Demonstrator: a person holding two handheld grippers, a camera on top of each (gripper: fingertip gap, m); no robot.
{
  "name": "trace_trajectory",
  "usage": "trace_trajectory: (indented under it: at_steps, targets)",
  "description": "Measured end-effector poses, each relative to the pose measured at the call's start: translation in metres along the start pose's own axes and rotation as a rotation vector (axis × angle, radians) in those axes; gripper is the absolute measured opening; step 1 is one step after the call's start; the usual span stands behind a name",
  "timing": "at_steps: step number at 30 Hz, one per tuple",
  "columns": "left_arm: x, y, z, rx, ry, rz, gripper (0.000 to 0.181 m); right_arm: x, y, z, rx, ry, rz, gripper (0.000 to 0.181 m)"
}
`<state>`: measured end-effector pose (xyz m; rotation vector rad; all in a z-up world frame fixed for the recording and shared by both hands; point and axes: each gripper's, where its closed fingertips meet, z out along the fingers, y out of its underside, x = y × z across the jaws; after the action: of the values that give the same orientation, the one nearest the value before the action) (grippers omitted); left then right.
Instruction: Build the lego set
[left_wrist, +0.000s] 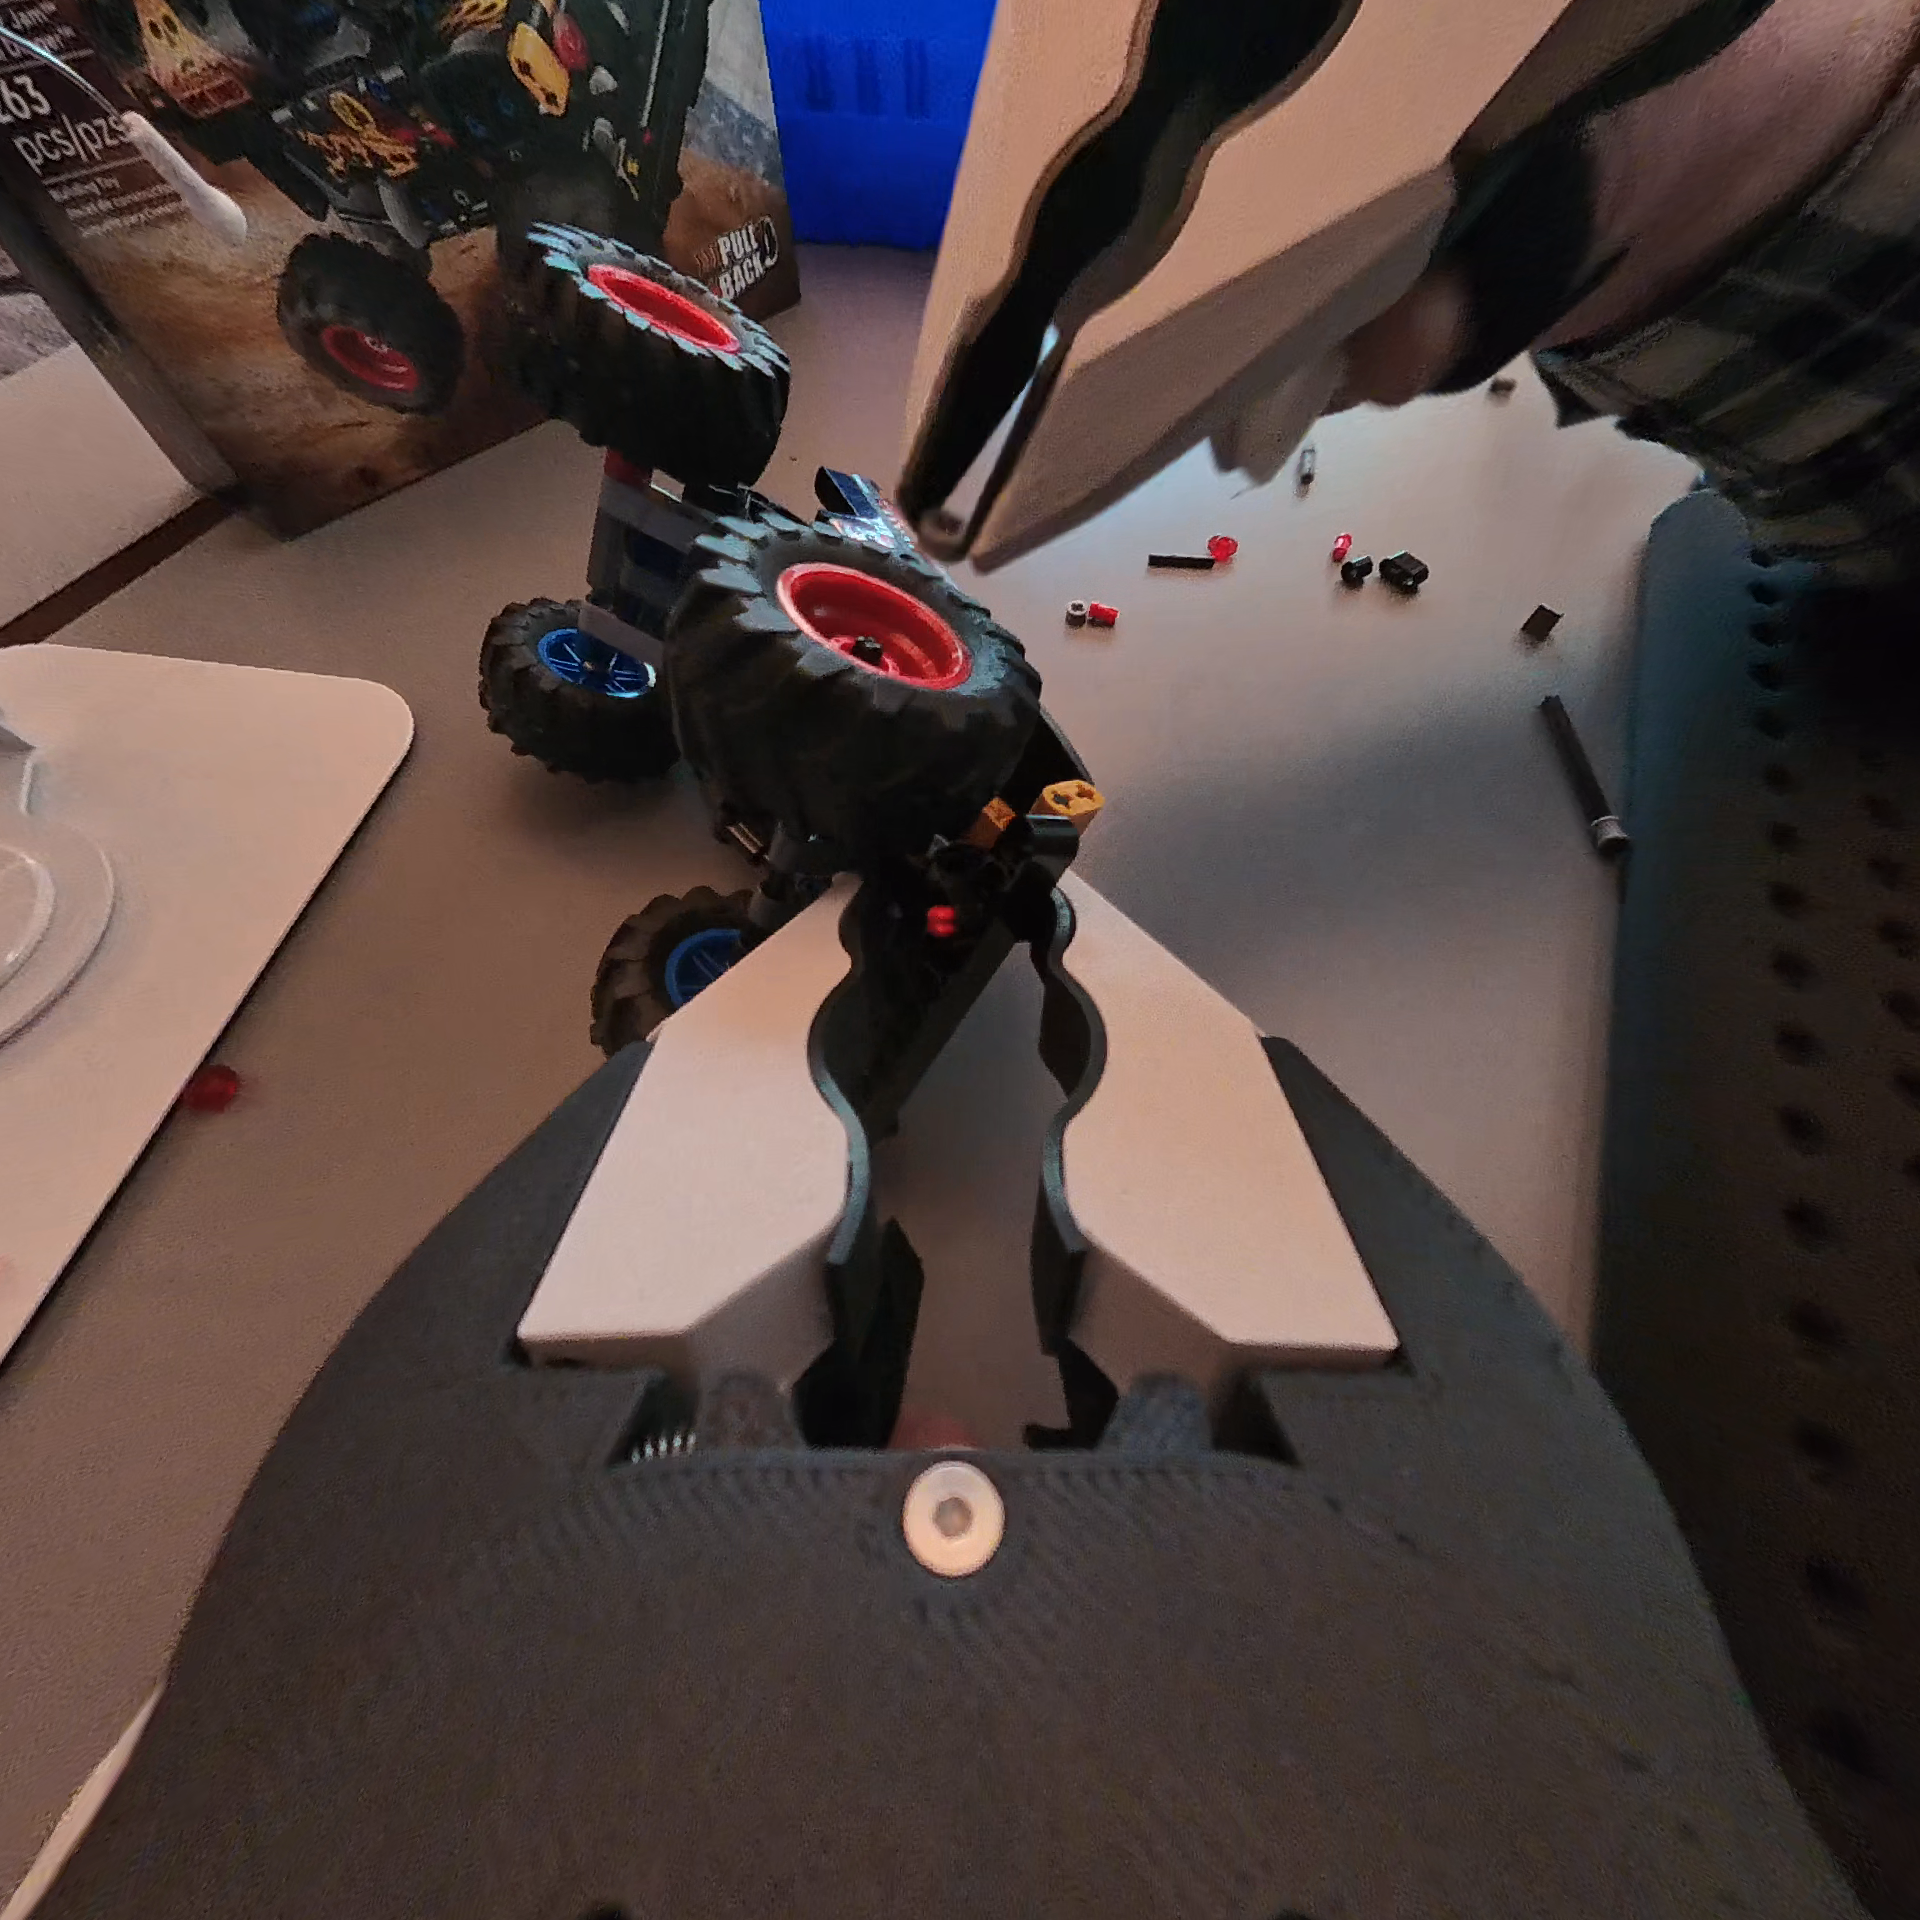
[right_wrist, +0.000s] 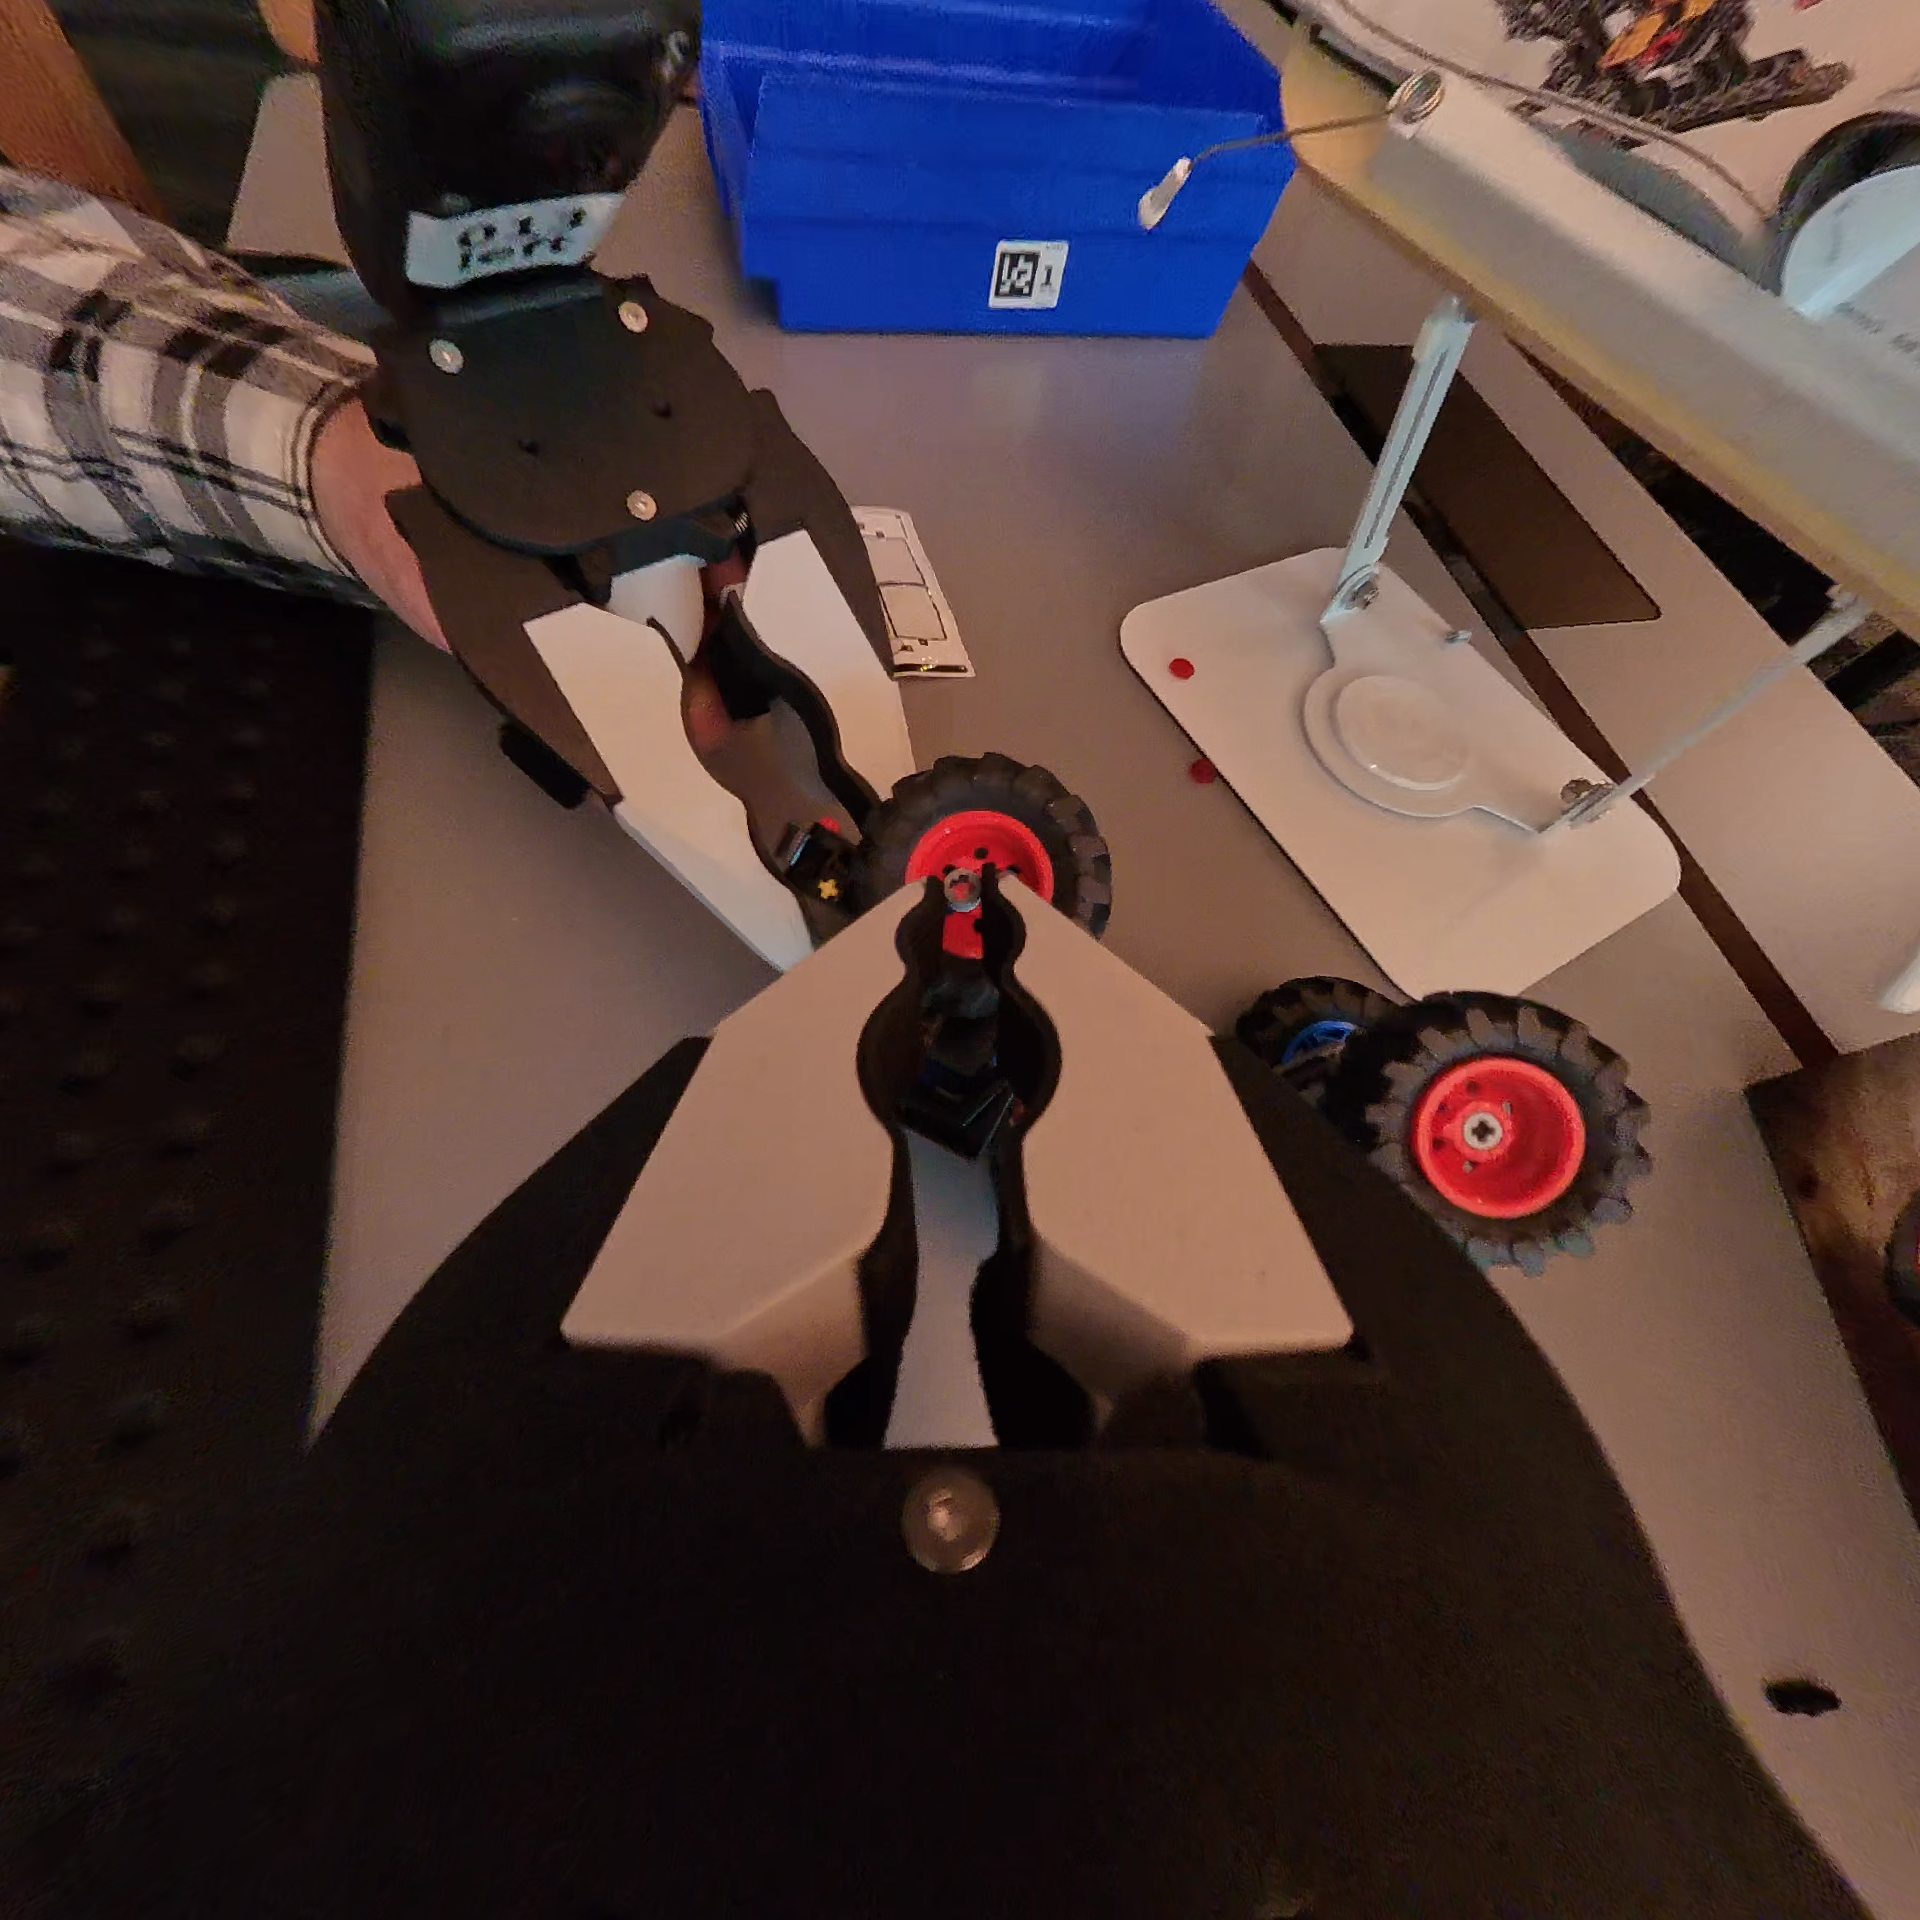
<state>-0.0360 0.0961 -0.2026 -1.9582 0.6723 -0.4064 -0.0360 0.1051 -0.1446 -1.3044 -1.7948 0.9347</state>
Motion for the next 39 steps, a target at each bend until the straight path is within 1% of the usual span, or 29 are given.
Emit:
trace_trajectory:
  at_steps: [3, 7, 11, 19, 27, 39]
  targets:
    - [0.000, 0.000, 0.000, 0.007, 0.005, -0.006, 0.028, 0.002, 0.003, 0.010, -0.026, -0.005, -0.018, 0.005]
    - [0.001, 0.000, 0.001, 0.008, 0.008, 0.011, 0.028, 0.003, 0.007, 0.015, -0.040, -0.005, -0.027, 0.005]
    - [0.001, 0.000, 0.001, 0.015, 0.011, 0.011, 0.029, 0.004, 0.007, 0.016, -0.035, -0.004, -0.027, 0.005]
    - [0.002, 0.001, 0.002, 0.012, 0.015, 0.024, 0.029, 0.004, 0.010, 0.017, -0.089, 0.015, -0.096, 0.006]
    - [0.002, 0.001, 0.002, 0.017, 0.022, 0.019, 0.030, 0.003, 0.012, 0.015, -0.101, 0.032, -0.119, 0.008]
    - [0.003, 0.001, 0.002, 0.021, 0.022, 0.016, 0.030, 0.001, 0.012, 0.014, -0.094, 0.048, -0.136, 0.003]
